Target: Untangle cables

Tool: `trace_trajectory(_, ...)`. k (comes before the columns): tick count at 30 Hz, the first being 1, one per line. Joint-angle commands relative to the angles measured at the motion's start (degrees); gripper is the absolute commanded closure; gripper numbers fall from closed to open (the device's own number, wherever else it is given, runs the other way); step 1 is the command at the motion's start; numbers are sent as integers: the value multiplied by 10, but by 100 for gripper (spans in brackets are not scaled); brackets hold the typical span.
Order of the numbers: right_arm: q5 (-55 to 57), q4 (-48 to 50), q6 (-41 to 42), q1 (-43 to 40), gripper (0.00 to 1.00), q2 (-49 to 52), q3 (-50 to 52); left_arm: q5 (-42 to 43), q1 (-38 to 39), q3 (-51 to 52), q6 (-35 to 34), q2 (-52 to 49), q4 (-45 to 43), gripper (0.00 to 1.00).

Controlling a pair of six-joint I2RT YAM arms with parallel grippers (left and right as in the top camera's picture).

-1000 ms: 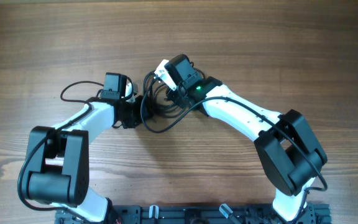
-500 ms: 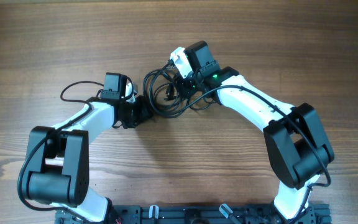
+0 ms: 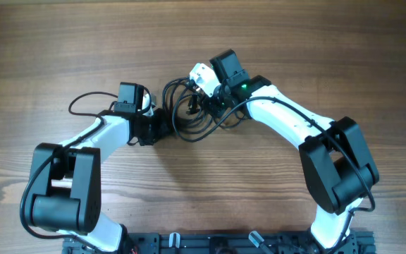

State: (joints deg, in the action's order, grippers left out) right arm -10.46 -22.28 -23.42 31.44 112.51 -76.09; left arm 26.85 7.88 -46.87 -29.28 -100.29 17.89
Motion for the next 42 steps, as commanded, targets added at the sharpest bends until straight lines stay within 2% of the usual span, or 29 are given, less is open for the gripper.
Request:
trace_trajectory(1,2,-5,-94,1,41,10,-10,-3,2,-3,1,-9,-1,90)
trace_trajectory(7,9,-9,-171,1,40,11,-10,-3,2,-3,1,-9,-1,90)
trace_trajectory(10,21,-8,-193,1,43,28,-10,-3,2,-3,1,-9,-1,90)
trace_trajectory(12,21,2,-203,1,52,30,-10,-3,2,-3,1,-9,-1,90)
trace_trajectory(15,21,11,-203,1,58,32,-10,-3,2,-3,1,-9,-2,89)
trace_trajectory(18,21,14,-203,0,76,34,-10,-3,2,-3,1,-9,-2,89)
trace_trajectory(23,21,20,-203,0,84,34,-3,-3,2,-3,1,-9,-3,90)
trace_trajectory(31,43,10,-204,0,70,35,-2,-3,2,-3,1,-9,-3,89)
trace_trajectory(34,43,-7,-249,0,68,35,-2,-3,2,-3,1,-9,-3,89)
trace_trajectory(37,50,-2,-264,0,69,35,-2,-3,2,-3,1,-9,-3,90)
trace_trajectory(39,53,5,-266,0,75,35,-2,-3,2,-3,1,-9,-3,90)
trace_trajectory(42,68,21,-265,0,72,35,-2,-3,2,-3,1,-9,-3,90)
